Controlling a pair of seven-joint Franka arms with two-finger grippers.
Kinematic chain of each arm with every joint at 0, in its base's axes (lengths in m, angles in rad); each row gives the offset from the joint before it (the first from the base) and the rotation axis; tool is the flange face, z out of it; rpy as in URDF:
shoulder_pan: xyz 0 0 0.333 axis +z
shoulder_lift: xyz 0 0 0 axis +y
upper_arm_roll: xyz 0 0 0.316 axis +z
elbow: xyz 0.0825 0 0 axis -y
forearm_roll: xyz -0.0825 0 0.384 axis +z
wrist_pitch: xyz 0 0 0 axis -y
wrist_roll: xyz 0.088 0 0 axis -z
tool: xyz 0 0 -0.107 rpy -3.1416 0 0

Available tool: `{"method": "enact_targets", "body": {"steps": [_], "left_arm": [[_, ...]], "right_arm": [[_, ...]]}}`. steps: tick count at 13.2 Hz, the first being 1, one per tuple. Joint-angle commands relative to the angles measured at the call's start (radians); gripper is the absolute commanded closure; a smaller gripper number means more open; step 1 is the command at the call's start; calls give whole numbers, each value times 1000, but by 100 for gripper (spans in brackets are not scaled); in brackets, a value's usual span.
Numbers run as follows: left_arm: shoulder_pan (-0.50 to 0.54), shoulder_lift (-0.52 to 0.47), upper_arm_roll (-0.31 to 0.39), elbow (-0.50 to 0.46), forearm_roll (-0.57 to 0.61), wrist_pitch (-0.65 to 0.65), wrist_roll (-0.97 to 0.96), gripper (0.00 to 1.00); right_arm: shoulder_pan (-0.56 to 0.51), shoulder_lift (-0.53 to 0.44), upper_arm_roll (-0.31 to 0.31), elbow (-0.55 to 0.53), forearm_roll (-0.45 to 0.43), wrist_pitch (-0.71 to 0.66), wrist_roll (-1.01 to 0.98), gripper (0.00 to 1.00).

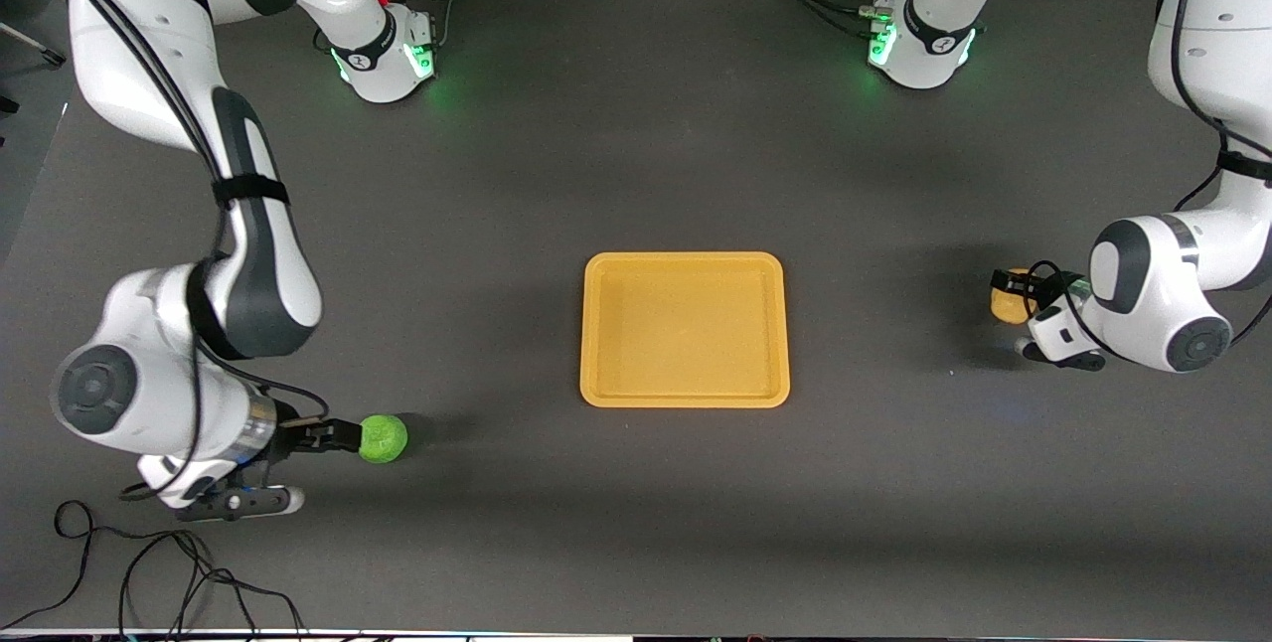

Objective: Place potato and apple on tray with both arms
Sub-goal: 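Reach the right gripper to the green apple while the left gripper lifts the potato, then carry the potato over the tray while the right gripper grasps the apple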

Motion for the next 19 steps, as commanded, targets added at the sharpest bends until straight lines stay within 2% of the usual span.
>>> {"method": "enact_targets", "body": {"steps": [1, 3, 5, 7, 9, 10, 11, 12, 15, 19], "left_arm": [[-73, -10, -69, 195, -153, -138, -269, 100], [-182, 11, -100, 293, -171, -136, -515, 100], [-295, 54, -122, 346, -198, -122, -705, 100], [-392, 101, -122, 395, -235, -97, -784, 100], [-455, 144, -122, 390, -232, -19, -793, 100], [-501, 163, -120, 383, -228, 22, -794, 100], [-527, 181, -116, 378, -223, 38, -795, 100], [-532, 190, -115, 374, -217, 38, -800, 100], [-531, 207, -115, 369, -212, 44, -801, 98], [-520, 235, -111, 364, -157, 62, -798, 95]], "right_arm": [[3, 1, 1, -123, 25, 125, 16, 0], [3, 47, 1, -145, 70, 178, 15, 0], [3, 88, 1, -148, 71, 214, 12, 0], [2, 125, 0, -148, 71, 259, 3, 0], [2, 139, 0, -148, 71, 271, 9, 0], [3, 138, 0, -148, 69, 271, 12, 9], [3, 136, 0, -148, 69, 270, 6, 30], [3, 131, 0, -148, 69, 265, 1, 40], [5, 96, 0, -142, 66, 230, 2, 42], [6, -11, -2, -108, 57, 66, 1, 42]]}}
